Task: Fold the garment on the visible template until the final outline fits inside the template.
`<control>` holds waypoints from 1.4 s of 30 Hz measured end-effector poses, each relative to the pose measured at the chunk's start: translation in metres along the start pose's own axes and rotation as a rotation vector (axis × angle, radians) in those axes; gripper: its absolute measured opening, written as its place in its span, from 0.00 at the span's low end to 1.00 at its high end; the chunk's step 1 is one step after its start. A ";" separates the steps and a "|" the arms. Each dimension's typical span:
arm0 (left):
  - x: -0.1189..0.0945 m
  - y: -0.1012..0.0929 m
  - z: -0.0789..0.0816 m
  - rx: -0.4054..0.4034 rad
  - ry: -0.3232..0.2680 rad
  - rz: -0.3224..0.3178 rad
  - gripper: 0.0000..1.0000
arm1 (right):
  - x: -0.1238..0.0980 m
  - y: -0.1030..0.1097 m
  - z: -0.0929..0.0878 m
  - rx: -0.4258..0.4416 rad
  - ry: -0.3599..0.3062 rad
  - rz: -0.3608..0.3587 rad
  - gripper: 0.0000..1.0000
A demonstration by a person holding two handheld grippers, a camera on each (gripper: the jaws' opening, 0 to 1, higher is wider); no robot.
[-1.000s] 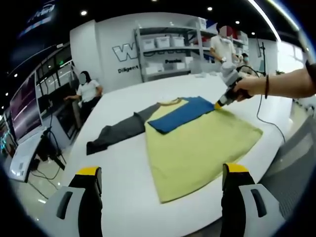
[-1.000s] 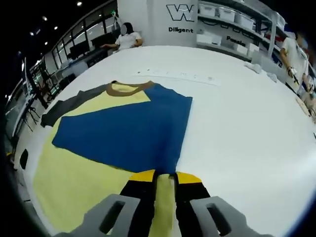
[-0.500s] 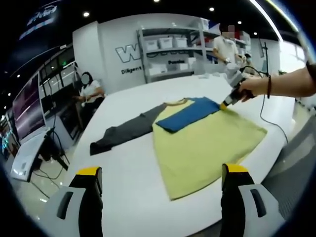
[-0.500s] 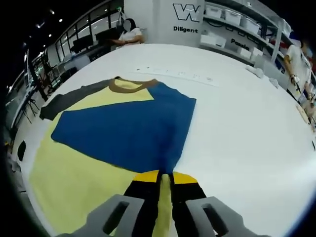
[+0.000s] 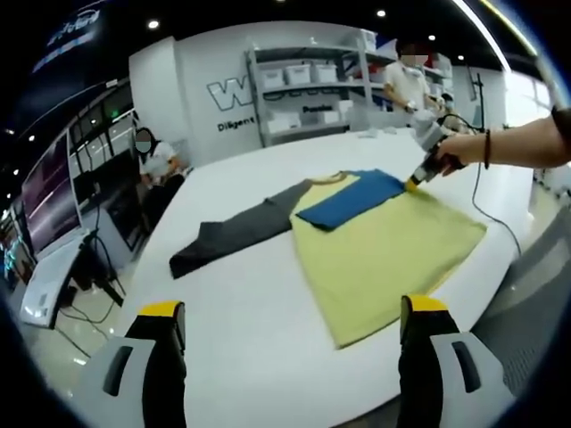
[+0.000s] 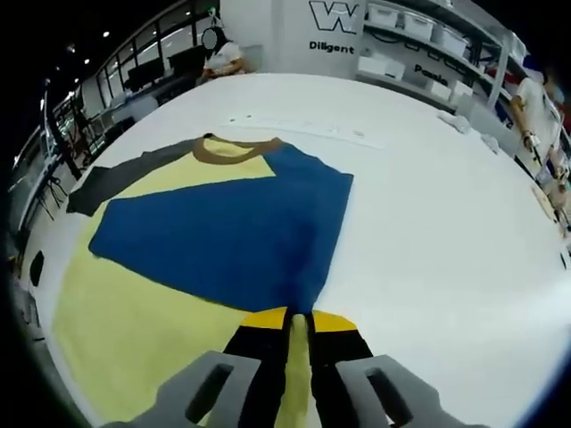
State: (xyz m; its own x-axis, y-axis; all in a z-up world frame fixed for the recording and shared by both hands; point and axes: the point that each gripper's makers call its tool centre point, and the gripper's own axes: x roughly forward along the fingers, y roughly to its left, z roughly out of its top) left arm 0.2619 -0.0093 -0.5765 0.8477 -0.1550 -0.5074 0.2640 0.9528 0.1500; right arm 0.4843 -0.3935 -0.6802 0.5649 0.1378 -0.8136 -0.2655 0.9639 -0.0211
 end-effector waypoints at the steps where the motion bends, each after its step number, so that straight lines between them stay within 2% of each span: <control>1: 0.000 0.000 0.000 0.000 0.001 0.000 0.97 | 0.000 -0.003 -0.001 0.003 0.000 -0.002 0.01; 13: 0.002 0.000 -0.003 0.004 0.017 0.000 0.97 | -0.008 -0.024 -0.012 0.041 -0.011 -0.038 0.01; 20: 0.002 -0.002 -0.003 0.006 0.017 -0.006 0.97 | -0.006 -0.028 -0.011 0.027 -0.012 -0.024 0.03; 24: 0.002 -0.002 -0.003 -0.006 0.017 -0.008 0.97 | -0.004 -0.032 -0.010 0.055 -0.024 -0.023 0.05; 26: 0.002 -0.001 -0.004 -0.012 0.017 -0.009 0.97 | -0.007 -0.037 -0.009 0.065 -0.045 -0.037 0.14; 29: 0.003 0.000 -0.005 -0.027 0.024 -0.011 0.97 | -0.015 -0.041 0.007 0.101 -0.150 -0.044 0.24; 32: 0.004 -0.001 -0.006 -0.038 0.025 -0.020 0.97 | -0.026 -0.040 0.010 0.112 -0.170 -0.020 0.36; 34: 0.005 -0.001 -0.006 -0.050 0.030 -0.027 0.97 | -0.039 -0.031 0.012 0.125 -0.194 0.002 0.51; 37: 0.007 0.002 -0.006 -0.073 0.031 -0.031 0.98 | -0.057 -0.017 0.017 0.157 -0.238 0.062 0.68; 42: 0.011 0.015 -0.007 -0.099 0.038 -0.015 0.98 | -0.085 -0.002 0.017 0.140 -0.276 0.114 0.84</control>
State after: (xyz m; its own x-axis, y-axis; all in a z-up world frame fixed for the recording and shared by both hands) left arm 0.2721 0.0048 -0.5861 0.8255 -0.1614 -0.5409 0.2285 0.9718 0.0588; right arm 0.4499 -0.4029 -0.6010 0.7333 0.2845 -0.6175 -0.2398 0.9581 0.1567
